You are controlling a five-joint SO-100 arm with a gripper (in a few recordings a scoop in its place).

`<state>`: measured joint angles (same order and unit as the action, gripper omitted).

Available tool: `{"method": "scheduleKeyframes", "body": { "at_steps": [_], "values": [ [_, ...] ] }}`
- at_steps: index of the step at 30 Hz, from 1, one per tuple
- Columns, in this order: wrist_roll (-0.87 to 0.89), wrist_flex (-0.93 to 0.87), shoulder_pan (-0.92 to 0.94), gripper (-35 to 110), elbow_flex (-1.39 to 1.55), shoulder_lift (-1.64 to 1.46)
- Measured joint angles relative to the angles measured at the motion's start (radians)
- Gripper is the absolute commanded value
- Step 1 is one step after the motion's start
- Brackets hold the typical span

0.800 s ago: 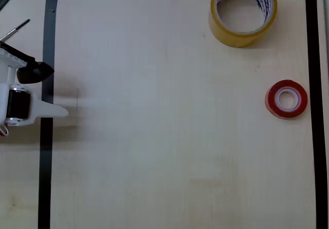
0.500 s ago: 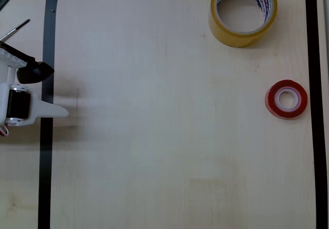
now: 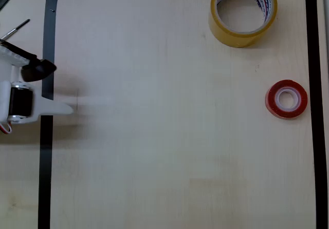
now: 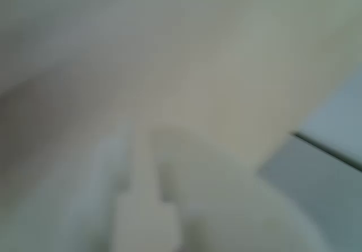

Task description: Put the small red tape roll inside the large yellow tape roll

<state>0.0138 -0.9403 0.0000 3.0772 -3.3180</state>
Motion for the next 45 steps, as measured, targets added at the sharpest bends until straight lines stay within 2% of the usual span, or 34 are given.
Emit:
{"method": "scheduleKeyframes", "body": {
  "at_steps": [4,8,13,19,25,29,45],
  "values": [
    [0.0,0.227,-0.048,0,0.0,0.002],
    [0.006,0.548,-0.094,0,0.0,0.086],
    [0.075,0.819,-0.052,0,-0.158,0.541],
    [0.086,1.002,-0.041,0,-0.472,1.101],
    [0.094,1.132,-0.044,0,-0.753,1.537],
    [0.127,1.158,-0.041,0,-0.92,1.749],
    [0.173,1.158,-0.048,0,-1.422,2.206]
  ]
}}
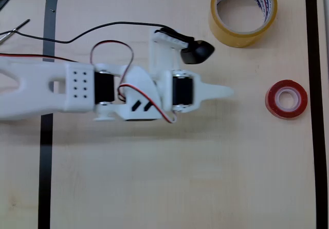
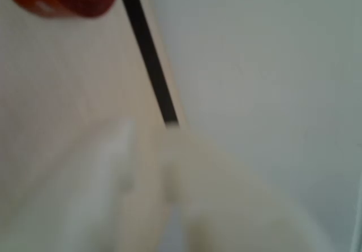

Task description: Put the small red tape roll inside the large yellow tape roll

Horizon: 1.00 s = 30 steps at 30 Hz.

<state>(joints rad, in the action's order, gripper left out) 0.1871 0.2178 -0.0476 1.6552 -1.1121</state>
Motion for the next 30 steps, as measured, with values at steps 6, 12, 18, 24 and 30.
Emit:
{"method": "scheduleKeyframes", "body": {
  "at_steps": [6,12,18,24,30],
  "values": [
    [0.052,-0.095,0.003,0,-0.219,0.11],
    [0.083,-0.213,0.006,0,-0.471,0.255],
    [0.084,-0.25,0.026,0,-0.637,0.388],
    [0.084,-0.468,0.032,0,-1.028,0.684],
    [0.084,-0.572,0.021,0,-1.466,0.956]
  ]
}}
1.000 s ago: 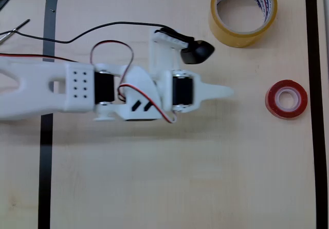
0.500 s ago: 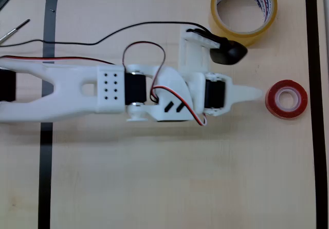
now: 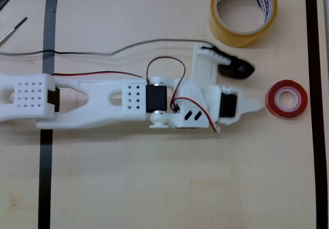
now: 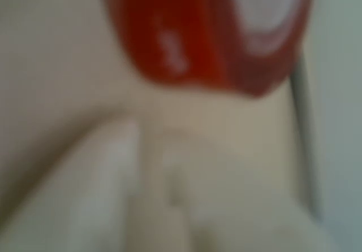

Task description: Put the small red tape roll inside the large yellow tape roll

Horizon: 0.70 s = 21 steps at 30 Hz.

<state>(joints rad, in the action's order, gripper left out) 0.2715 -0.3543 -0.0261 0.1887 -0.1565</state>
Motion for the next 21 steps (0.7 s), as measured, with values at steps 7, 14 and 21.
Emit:
{"method": "scheduleKeyframes", "body": {
  "at_steps": [7,14,21],
  "values": [
    [0.0,0.051,-0.012,0,-0.069,-0.002],
    [0.0,0.215,-0.012,0,-0.069,0.008],
    [0.054,0.259,-0.005,0,-0.069,0.087]
  ]
}}
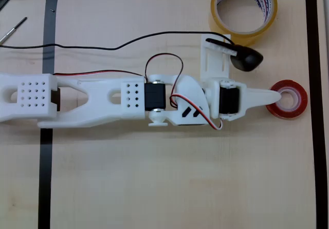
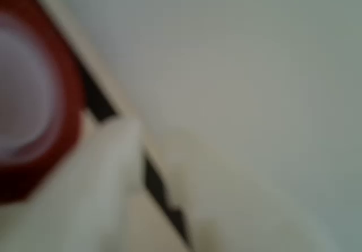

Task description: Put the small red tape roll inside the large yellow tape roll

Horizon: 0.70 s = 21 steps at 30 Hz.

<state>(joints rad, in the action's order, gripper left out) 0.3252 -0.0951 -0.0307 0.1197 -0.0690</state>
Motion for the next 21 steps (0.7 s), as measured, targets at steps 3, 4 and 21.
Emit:
{"method": "scheduleKeyframes", "body": {
  "at_steps": [3,4,21],
  "values": [
    [0.015,0.002,-0.002,0,0.002,0.002],
    [0.017,0.002,-0.005,0,0.006,0.002],
    [0.055,-0.163,-0.044,0,0.009,0.0]
  ]
}}
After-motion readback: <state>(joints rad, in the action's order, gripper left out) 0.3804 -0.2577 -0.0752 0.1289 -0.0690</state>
